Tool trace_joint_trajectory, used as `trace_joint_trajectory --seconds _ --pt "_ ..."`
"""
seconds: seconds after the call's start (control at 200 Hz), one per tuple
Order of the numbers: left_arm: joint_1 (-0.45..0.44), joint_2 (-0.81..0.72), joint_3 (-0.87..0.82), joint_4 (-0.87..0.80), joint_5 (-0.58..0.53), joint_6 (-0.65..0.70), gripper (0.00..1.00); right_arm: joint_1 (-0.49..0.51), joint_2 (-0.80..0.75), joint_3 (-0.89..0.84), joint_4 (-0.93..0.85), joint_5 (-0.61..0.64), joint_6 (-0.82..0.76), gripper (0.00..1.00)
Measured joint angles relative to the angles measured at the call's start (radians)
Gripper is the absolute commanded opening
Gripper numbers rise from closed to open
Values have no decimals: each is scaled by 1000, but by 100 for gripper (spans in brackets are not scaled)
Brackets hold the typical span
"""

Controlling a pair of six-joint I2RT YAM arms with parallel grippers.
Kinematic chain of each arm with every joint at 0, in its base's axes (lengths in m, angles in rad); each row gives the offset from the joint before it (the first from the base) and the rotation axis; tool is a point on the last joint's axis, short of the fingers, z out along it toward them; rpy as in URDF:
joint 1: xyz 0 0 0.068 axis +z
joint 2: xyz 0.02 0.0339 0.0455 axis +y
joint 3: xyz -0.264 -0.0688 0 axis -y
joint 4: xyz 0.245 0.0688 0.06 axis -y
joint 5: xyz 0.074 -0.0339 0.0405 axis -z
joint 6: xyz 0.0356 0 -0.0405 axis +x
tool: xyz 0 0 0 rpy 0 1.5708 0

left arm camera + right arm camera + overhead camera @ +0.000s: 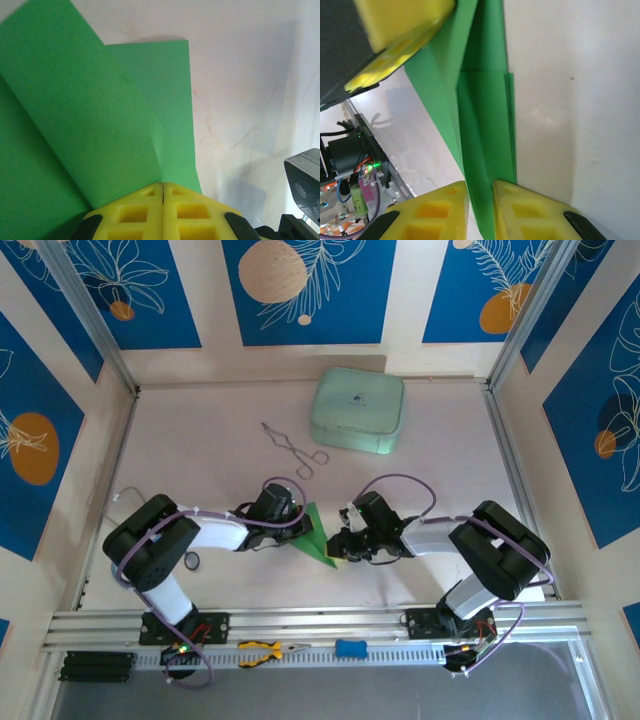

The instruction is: Fold a paper plane with a square sheet of paper (pick it up from the middle)

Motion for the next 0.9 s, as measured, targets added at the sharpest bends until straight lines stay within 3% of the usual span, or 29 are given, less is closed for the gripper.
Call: trace_joint_trajectory --seconds 0.9 --pt "0 5 0 8 8 0 1 0 -21 -3 -58 21 -4 14"
